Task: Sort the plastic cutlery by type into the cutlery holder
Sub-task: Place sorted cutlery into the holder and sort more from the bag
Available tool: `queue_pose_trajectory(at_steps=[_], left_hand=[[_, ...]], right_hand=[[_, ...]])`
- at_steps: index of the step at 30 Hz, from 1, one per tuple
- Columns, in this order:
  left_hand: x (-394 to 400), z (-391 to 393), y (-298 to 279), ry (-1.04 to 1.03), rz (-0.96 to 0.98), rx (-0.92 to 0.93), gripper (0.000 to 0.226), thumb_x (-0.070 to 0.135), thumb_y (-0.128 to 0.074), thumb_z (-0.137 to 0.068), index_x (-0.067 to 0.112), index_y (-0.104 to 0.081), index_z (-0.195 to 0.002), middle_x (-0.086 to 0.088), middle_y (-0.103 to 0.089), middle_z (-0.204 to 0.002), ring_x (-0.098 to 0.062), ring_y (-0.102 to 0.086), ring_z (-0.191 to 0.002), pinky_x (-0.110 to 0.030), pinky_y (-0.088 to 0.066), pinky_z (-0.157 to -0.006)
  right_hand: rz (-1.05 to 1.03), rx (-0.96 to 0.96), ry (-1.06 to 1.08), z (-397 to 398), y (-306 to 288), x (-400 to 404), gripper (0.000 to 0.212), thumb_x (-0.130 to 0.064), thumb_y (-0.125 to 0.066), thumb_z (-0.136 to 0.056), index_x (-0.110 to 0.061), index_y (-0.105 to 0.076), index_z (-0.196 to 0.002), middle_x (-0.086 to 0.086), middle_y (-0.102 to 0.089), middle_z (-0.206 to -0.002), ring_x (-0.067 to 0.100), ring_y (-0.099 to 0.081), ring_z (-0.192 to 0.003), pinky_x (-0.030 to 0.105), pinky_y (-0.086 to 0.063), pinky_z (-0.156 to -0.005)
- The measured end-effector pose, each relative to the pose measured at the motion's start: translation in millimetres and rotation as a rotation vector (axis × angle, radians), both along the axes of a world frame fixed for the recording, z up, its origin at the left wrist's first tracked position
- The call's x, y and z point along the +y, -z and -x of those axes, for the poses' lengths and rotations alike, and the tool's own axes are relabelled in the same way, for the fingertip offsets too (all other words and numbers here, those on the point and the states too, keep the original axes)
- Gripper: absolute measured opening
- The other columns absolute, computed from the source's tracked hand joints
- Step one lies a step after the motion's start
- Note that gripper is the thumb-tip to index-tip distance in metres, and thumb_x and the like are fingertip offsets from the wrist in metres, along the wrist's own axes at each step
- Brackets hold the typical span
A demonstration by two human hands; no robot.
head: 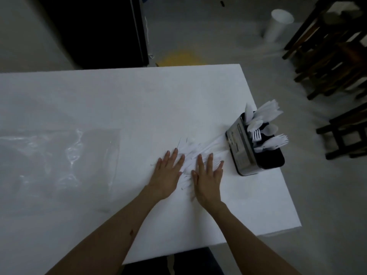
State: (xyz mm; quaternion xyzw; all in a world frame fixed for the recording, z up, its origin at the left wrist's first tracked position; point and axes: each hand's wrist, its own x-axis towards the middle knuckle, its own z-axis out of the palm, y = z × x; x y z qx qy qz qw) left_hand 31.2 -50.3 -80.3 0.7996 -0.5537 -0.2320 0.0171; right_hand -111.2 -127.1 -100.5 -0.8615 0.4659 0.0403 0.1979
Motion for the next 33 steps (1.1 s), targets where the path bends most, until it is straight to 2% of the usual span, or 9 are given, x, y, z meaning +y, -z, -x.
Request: queue_pose_trajectory(at_steps=[2,4,9,16,19,21,23,29,33], left_hand=[[9.4,5.2,3.3,-0.059,0.109,-0.078,0.051,0.035,-0.033,-0.098,0.017,-0.035,-0.146,-0.008,-0.030,-0.155,-0.030,-0.037,-0.138,-0.046,-0.038,-0.105],[23.2,13.6,8.6,-0.113,0.169,-0.101,0.046,0.032,-0.053,-0.092,0.015,-0.053,-0.134,-0.007,-0.051,-0.141,-0.027,-0.057,-0.120,-0.041,-0.052,-0.086],[42.8,33.2,5.4,-0.302,0.215,-0.028,0.051,0.018,-0.068,-0.084,0.010,-0.054,-0.132,-0.008,-0.052,-0.139,-0.028,-0.058,-0.112,-0.039,-0.055,-0.077],[43.8,32.2,7.6,-0.432,0.342,0.130,0.045,0.018,-0.061,-0.090,0.004,-0.052,-0.132,-0.015,-0.048,-0.139,-0.031,-0.045,-0.126,-0.036,-0.039,-0.106],[41.5,30.5,2.6,-0.476,0.385,0.176,0.042,0.021,-0.059,-0.092,0.007,-0.052,-0.131,-0.011,-0.042,-0.143,-0.027,-0.040,-0.129,-0.026,-0.031,-0.106],[41.4,30.2,1.2,-0.495,0.405,0.185,0.041,0.021,-0.058,-0.092,0.008,-0.051,-0.131,-0.010,-0.040,-0.144,-0.025,-0.039,-0.130,-0.025,-0.033,-0.104],[42.3,29.8,2.0,-0.504,0.416,0.189,0.041,0.023,-0.058,-0.092,0.010,-0.051,-0.131,-0.009,-0.040,-0.144,-0.025,-0.039,-0.130,-0.027,-0.037,-0.103],[48.5,33.4,6.1,-0.500,0.428,0.159,0.035,0.021,-0.059,-0.091,0.009,-0.056,-0.124,-0.011,-0.043,-0.141,-0.026,-0.041,-0.127,-0.036,-0.043,-0.101],[52.8,33.7,7.4,-0.489,0.443,0.167,0.032,0.017,-0.059,-0.091,0.010,-0.057,-0.122,-0.012,-0.044,-0.139,-0.028,-0.042,-0.125,-0.039,-0.043,-0.102]], right_hand=[[-0.010,-0.015,-0.085,0.9,2.8,-3.8,0.066,-0.056,-0.006,-0.098,-0.023,-0.012,-0.156,0.014,0.004,-0.163,0.049,0.009,-0.146,0.055,0.000,-0.119],[0.004,-0.050,-0.203,2.3,0.6,-8.9,0.066,-0.056,-0.006,-0.098,-0.025,-0.005,-0.156,0.009,0.014,-0.163,0.044,0.022,-0.145,0.049,0.011,-0.118],[-0.039,-0.111,-0.444,-5.7,0.2,-30.4,0.067,-0.057,-0.005,-0.098,-0.025,-0.003,-0.157,0.005,0.020,-0.162,0.036,0.026,-0.145,0.048,0.011,-0.120],[-0.039,-0.184,-0.570,-5.4,-10.4,-49.9,0.051,-0.040,-0.026,-0.105,-0.030,-0.018,-0.155,-0.002,0.004,-0.165,0.032,0.019,-0.148,0.039,0.010,-0.121],[0.017,-0.326,-0.185,-4.9,-16.9,-45.6,0.043,-0.030,-0.037,-0.105,-0.024,-0.036,-0.148,0.006,-0.025,-0.159,0.032,-0.015,-0.148,0.038,-0.015,-0.121],[0.011,-0.412,0.236,-9.4,-21.6,-47.4,0.032,-0.017,-0.046,-0.101,-0.012,-0.049,-0.132,0.013,-0.048,-0.137,0.030,-0.046,-0.124,0.036,-0.041,-0.102],[-0.062,-0.403,0.472,-16.4,-24.0,-54.9,0.020,-0.014,-0.049,-0.099,-0.006,-0.055,-0.116,0.014,-0.057,-0.116,0.029,-0.057,-0.102,0.035,-0.046,-0.085],[-0.275,-0.239,0.712,-49.5,-23.4,-87.5,0.043,-0.048,-0.065,-0.085,-0.007,-0.064,-0.099,0.009,-0.065,-0.098,0.028,-0.064,-0.086,0.029,-0.042,-0.067],[-0.349,-0.256,0.739,-60.9,-23.1,-100.4,0.033,-0.038,-0.076,-0.078,-0.008,-0.071,-0.090,0.008,-0.070,-0.090,0.028,-0.068,-0.081,0.029,-0.049,-0.065]])
